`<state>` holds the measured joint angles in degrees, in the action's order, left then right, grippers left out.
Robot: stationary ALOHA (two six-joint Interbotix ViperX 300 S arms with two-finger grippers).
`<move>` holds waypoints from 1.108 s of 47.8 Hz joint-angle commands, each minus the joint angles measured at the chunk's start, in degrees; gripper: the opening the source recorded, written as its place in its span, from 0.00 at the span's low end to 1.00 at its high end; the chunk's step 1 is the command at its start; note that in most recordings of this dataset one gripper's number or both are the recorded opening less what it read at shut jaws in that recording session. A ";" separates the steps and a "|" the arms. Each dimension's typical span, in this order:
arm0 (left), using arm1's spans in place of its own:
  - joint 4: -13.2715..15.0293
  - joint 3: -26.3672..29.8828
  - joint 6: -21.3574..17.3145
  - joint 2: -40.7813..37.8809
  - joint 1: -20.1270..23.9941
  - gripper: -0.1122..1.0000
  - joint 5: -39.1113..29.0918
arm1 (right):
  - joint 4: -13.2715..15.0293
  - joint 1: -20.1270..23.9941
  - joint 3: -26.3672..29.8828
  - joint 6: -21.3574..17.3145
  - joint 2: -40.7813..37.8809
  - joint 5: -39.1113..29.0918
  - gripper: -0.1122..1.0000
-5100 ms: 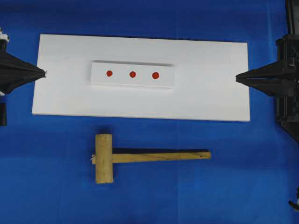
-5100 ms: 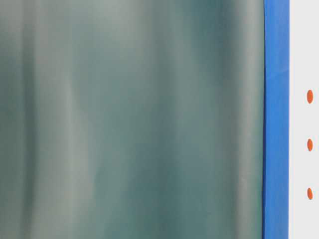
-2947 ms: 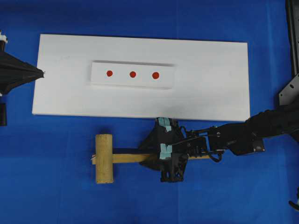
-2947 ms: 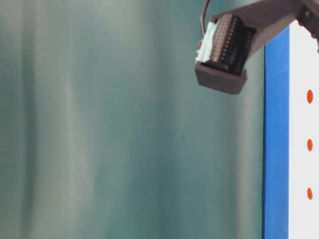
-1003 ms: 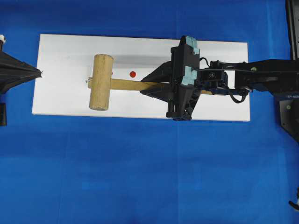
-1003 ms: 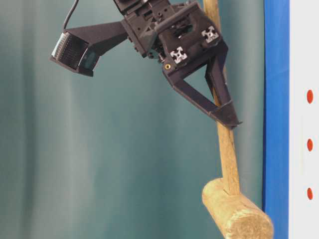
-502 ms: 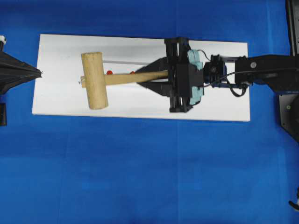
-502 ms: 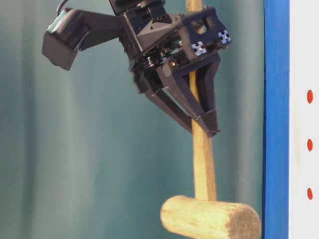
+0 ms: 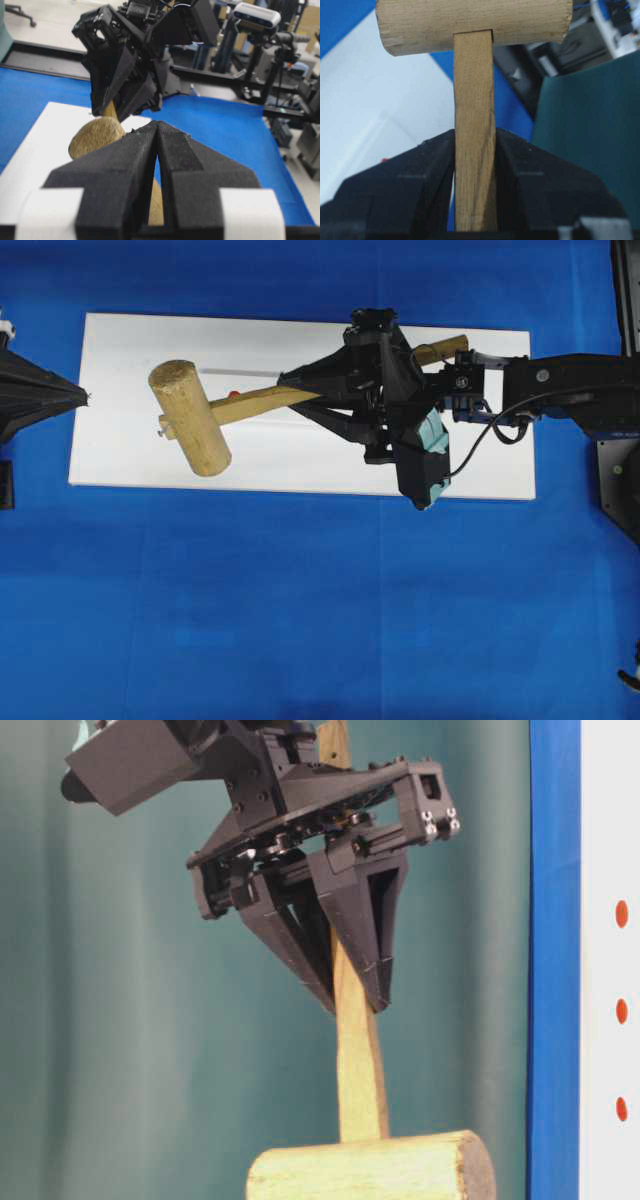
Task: Hit the mark with a hammer.
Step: 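Hold the mallet above the board with its head pointing left, then move the left gripper in and grasp the mallet head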
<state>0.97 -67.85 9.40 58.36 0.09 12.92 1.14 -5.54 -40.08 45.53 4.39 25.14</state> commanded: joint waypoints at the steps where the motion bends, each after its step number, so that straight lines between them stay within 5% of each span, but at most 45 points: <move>1: 0.09 0.62 0.79 -0.35 0.00 0.10 0.35 | -0.18 0.00 0.97 0.79 2.20 1.76 0.19; 24: 0.53 -0.44 3.16 -1.23 1.05 0.12 -0.97 | -0.18 0.00 1.05 0.97 2.20 4.39 0.19; 33: 0.44 -0.70 9.84 -2.29 1.85 0.54 -2.20 | -0.18 0.00 1.05 0.97 2.20 4.39 0.19; 41: 0.44 -0.79 11.34 -4.66 1.85 0.91 -1.41 | -0.18 0.00 1.14 0.97 2.20 4.39 0.19; 53: 0.44 0.09 12.04 -10.46 2.20 0.94 7.21 | -0.18 -0.09 1.23 0.97 2.20 4.39 0.19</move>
<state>1.41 -69.26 21.36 50.01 2.02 17.49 1.14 -5.54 -40.08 46.67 4.39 28.48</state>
